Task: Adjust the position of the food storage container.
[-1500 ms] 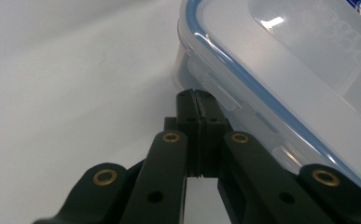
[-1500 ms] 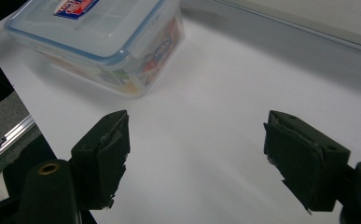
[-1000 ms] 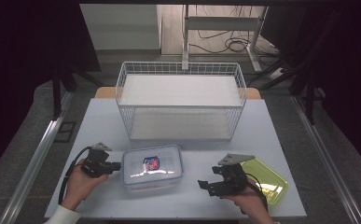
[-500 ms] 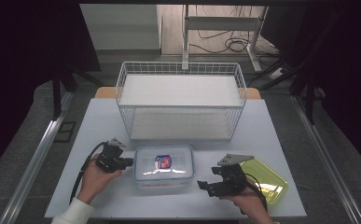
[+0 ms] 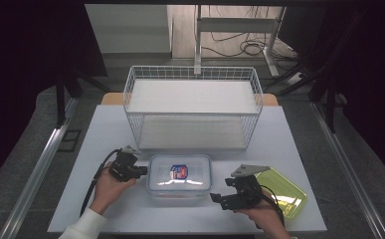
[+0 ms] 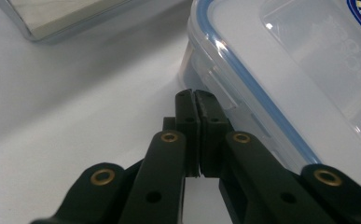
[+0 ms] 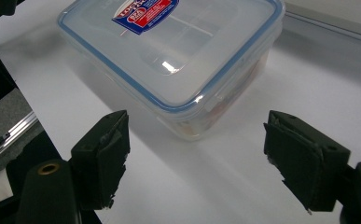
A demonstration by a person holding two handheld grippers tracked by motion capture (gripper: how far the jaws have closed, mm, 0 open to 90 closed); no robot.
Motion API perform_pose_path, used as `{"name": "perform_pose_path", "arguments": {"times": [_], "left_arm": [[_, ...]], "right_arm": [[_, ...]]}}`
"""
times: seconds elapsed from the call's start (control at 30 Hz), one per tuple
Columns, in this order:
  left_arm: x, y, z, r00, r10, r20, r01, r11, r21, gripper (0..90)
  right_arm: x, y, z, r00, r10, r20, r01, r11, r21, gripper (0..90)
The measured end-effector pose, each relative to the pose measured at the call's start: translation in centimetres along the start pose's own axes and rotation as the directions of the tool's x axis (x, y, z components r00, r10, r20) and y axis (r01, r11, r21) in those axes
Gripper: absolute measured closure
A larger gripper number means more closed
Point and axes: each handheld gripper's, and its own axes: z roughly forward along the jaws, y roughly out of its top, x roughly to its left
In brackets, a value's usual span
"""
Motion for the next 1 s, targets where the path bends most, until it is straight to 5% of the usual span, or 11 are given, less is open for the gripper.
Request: {"name": "perform_pose_path", "arguments": {"times": [0.2,0.33,0.4,0.57,1.0], "left_arm": [[0.5,-1.0,-1.8,0.9996,-0.026,0.013,0.027,0.9967,-0.076,78.4],[0.8,-1.8,-3.6,0.9985,-0.053,0.013,0.054,0.9902,-0.129,59.1],[1.1,-1.9,-4.3,0.9966,-0.078,0.026,0.081,0.9882,-0.130,45.3],[1.3,-1.9,-5.2,0.9938,-0.090,0.065,0.098,0.9867,-0.129,26.7],[-0.4,-1.6,-6.1,0.9914,-0.080,0.103,0.094,0.9867,-0.133,17.9]], "right_arm": [[0.0,0.3,-0.2,1.0000,0.005,0.003,-0.005,1.000,-0.020,22.9],[0.0,0.7,-0.1,0.9998,0.016,0.011,-0.016,0.999,-0.037,22.8],[0.0,0.8,-0.1,0.9996,0.024,0.016,-0.023,0.999,-0.041,22.8],[0.0,1.0,0.3,0.9984,0.048,0.031,-0.047,0.998,-0.040,21.2],[0.6,1.6,-0.1,0.9973,0.071,0.018,-0.070,0.995,-0.072,18.6]]}}
